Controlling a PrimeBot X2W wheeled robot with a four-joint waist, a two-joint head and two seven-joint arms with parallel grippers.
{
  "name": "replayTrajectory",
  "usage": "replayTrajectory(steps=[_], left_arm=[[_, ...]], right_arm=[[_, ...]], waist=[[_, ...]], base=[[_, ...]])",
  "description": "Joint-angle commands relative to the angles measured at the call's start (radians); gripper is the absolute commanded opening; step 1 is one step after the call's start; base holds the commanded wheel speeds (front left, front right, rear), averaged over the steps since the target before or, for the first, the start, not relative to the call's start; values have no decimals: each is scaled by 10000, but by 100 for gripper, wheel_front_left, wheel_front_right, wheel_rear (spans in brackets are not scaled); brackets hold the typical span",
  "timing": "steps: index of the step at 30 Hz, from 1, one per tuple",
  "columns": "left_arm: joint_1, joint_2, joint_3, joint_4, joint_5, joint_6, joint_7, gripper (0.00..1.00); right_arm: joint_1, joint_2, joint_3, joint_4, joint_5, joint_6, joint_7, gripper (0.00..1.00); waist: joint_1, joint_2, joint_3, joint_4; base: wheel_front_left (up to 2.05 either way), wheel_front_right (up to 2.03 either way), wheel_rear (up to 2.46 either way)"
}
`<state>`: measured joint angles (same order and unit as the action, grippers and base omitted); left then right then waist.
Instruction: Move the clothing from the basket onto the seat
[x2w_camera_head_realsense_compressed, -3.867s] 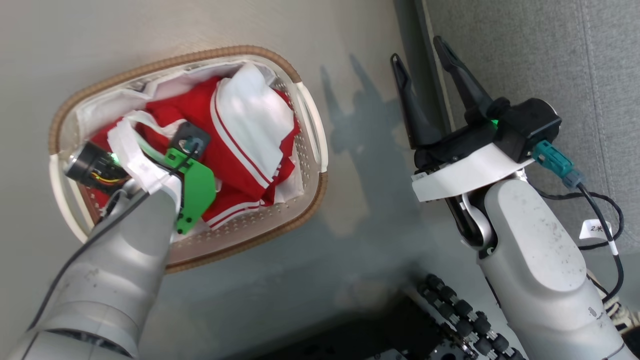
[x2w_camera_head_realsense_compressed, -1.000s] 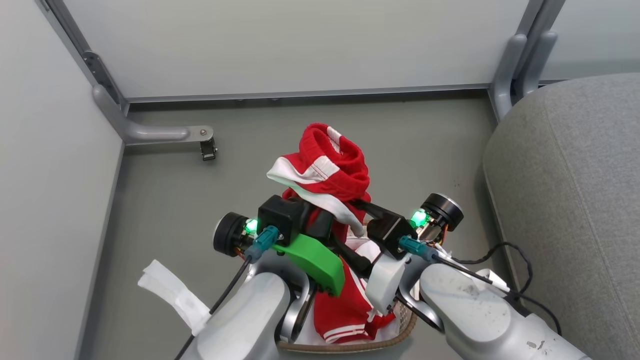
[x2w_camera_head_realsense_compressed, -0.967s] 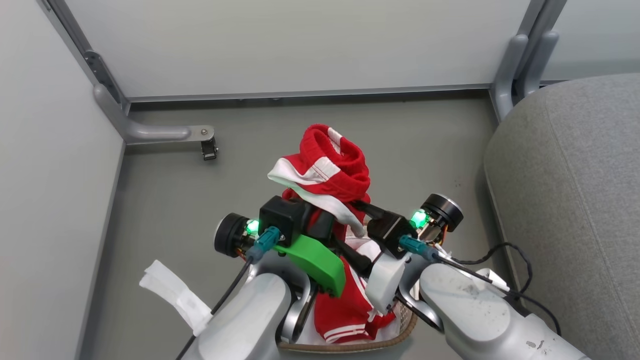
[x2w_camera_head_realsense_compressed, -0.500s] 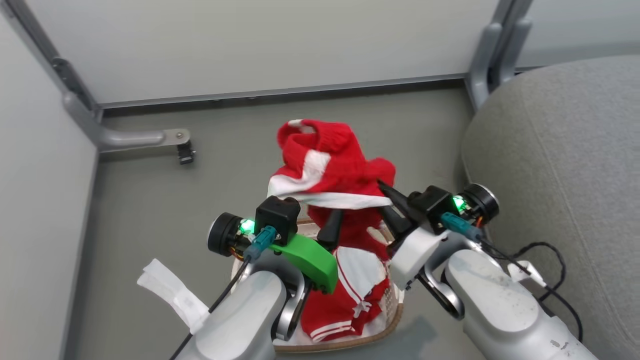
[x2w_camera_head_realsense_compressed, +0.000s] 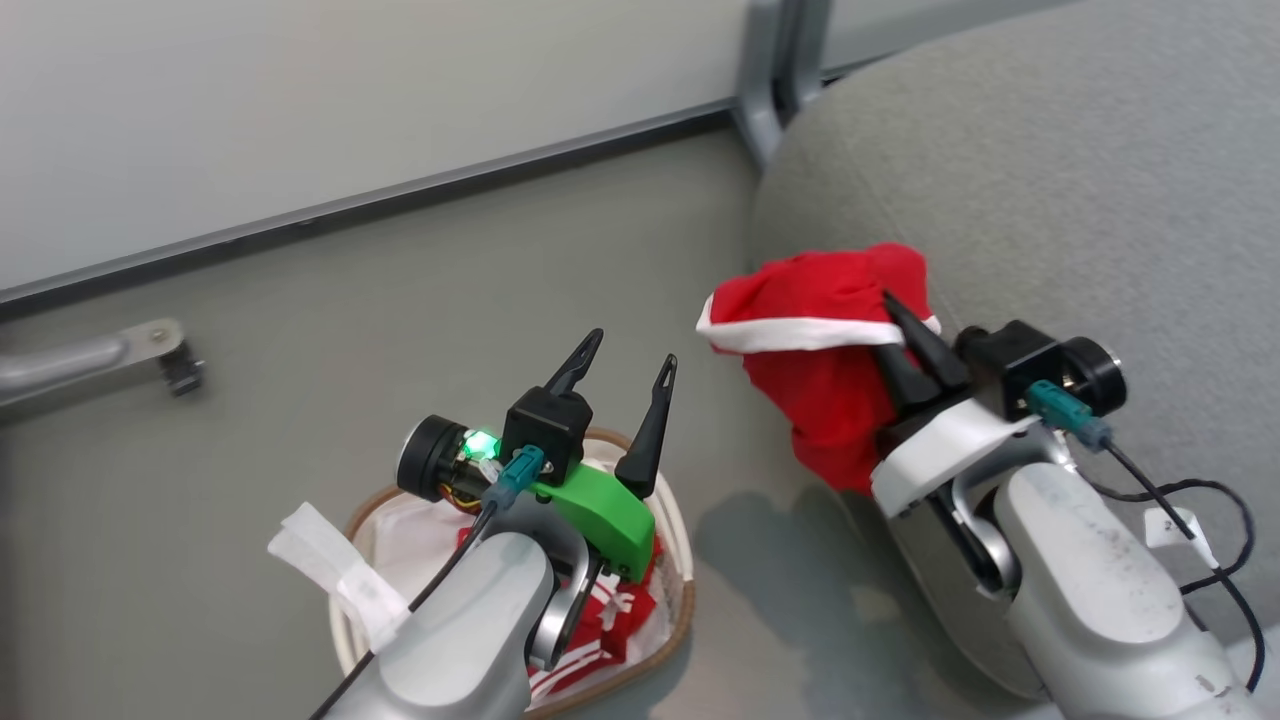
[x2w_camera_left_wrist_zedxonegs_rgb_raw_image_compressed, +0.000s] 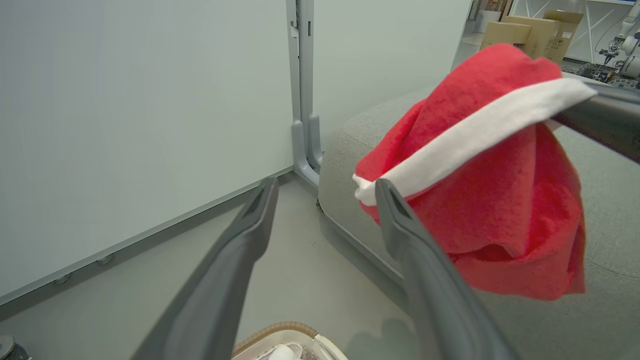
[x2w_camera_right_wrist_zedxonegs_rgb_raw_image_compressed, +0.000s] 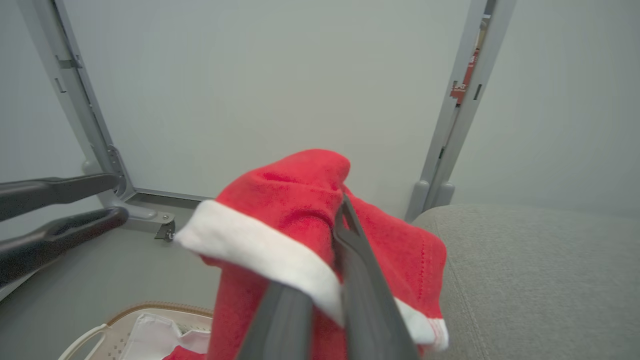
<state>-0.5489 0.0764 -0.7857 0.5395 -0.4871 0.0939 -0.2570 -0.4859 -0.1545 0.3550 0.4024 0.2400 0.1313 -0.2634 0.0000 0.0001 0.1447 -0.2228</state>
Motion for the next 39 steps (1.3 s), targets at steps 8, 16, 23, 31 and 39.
replayTrajectory(steps=[8,16,23,31,39], left_arm=[[-347,122,-71,342,200,-143,-83,100],[-464,150,-72,571,304,-206,-85,100],[-753,173,-225,800,403,-316,-43,100],[-1239,419,-381,874,654,-205,180,100],[-1765,712,-466,594,920,-65,492,100]], right_arm=[[183,-164,-1162,-477,-129,-12,-18,0],[72,-337,-1940,-467,-306,-12,-18,0],[-961,-814,-2796,-170,-521,-12,-18,0],[-3151,-1139,-4064,645,-737,-12,-18,0],[-4932,-1577,-4831,1147,-969,-12,-18,0]], waist=[[0,-1,863,-2327],[0,-1,1172,-3106],[0,-1,1972,-3255],[0,-1,3288,-2899],[0,-1,4597,-2127]], base=[[0,0,0],[0,0,0],[0,0,0],[0,0,0],[0,0,0]])
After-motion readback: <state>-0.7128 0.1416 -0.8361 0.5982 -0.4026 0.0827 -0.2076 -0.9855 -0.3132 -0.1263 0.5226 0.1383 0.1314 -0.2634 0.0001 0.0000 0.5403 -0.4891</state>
